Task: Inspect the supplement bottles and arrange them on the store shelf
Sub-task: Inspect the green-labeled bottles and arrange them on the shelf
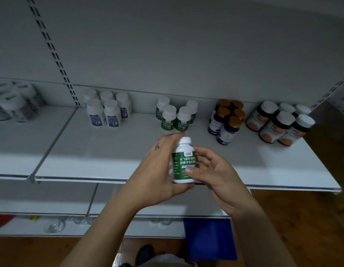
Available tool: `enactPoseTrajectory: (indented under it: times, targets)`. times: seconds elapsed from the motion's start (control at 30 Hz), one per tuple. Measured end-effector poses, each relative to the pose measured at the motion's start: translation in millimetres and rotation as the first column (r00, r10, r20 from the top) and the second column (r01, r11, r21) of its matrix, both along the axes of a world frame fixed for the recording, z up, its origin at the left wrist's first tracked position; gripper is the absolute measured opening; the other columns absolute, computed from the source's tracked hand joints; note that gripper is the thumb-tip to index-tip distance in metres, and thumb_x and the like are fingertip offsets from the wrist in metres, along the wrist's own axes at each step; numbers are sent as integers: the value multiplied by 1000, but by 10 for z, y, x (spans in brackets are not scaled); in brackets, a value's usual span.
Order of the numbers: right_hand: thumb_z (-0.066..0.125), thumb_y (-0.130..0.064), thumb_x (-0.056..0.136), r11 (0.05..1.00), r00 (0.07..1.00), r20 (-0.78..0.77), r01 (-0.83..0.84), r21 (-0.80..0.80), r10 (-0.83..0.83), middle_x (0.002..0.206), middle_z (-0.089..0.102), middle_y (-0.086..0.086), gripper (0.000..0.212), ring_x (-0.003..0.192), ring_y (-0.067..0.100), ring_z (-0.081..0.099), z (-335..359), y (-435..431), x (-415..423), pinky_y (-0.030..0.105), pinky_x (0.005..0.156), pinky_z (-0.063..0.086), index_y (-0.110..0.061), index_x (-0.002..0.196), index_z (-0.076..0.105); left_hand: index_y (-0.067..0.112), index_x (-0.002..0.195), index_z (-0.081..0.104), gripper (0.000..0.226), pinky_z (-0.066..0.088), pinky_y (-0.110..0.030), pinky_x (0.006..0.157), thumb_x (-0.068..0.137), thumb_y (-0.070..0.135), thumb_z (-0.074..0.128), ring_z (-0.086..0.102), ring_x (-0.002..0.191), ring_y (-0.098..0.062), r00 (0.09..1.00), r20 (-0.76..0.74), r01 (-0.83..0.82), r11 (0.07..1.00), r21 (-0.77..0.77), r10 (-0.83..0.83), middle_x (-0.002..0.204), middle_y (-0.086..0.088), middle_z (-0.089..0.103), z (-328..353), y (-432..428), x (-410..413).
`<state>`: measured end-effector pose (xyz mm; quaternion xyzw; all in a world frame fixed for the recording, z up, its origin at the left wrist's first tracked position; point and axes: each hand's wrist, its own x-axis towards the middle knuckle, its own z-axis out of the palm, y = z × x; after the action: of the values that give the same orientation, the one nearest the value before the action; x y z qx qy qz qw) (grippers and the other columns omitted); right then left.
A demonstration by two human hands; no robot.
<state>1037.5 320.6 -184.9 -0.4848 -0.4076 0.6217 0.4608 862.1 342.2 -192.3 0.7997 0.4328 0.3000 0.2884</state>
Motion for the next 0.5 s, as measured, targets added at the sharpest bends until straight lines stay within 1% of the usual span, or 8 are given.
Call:
enactPoseTrajectory:
  times: [0.07, 0.13, 0.2, 0.3, 0.37, 0.5]
  targets:
    - [80, -9, 72, 1000, 1000, -16, -3, -7, 3, 110, 72, 9, 53, 96, 19, 70, 2, -9, 12, 28, 74, 55, -12, 121, 62, 35, 143, 25, 99, 25, 2, 94, 65, 45, 85, 34, 114, 20, 1000, 8, -10, 1000, -12, 10, 126, 27, 35, 5, -15, -6]
    - [72, -13, 79, 1000, 998, -61, -3, -30, 1, 112, 71, 12, 45, 97, 21, 69, 1, -14, 30, 32, 76, 55, -10, 122, 61, 38, 143, 24, 99, 26, 2, 92, 64, 50, 82, 33, 113, 23, 1000, 11, -23, 999, -27, 24, 124, 35, 35, 11, -31, -22]
    - [62, -15, 82, 998, 995, -100, -18, -55, 13, 115, 70, 14, 43, 98, 22, 68, -4, -20, 45, 34, 81, 54, -8, 125, 60, 41, 143, 22, 100, 31, -6, 95, 63, 55, 80, 37, 112, 16, 999, 9, -36, 999, -29, 36, 123, 39, 35, 15, -40, -38]
    - [61, -14, 88, 995, 988, -141, -72, -72, 61, 120, 68, 16, 42, 105, 25, 66, -24, -39, 41, 38, 90, 51, -7, 130, 58, 43, 143, 20, 103, 35, -18, 98, 61, 58, 80, 40, 120, 3, 999, 9, -45, 998, -34, 45, 124, 40, 36, 18, -49, -51]
    - [60, -15, 89, 991, 980, -180, -101, -85, 85, 122, 67, 18, 44, 107, 27, 65, -42, -44, 19, 40, 92, 51, -7, 132, 57, 44, 144, 18, 105, 35, -20, 99, 61, 59, 81, 41, 121, 0, 999, 7, -48, 998, -43, 48, 127, 36, 36, 3, -63, -65]
    - [56, -12, 85, 984, 958, -258, -154, -89, 126, 127, 62, 25, 52, 113, 38, 62, -82, -39, -42, 50, 100, 46, -5, 136, 53, 40, 147, 17, 109, 34, -20, 101, 60, 60, 81, 41, 123, 1, 999, 12, -42, 997, -57, 43, 131, 34, 36, -36, -75, -117]
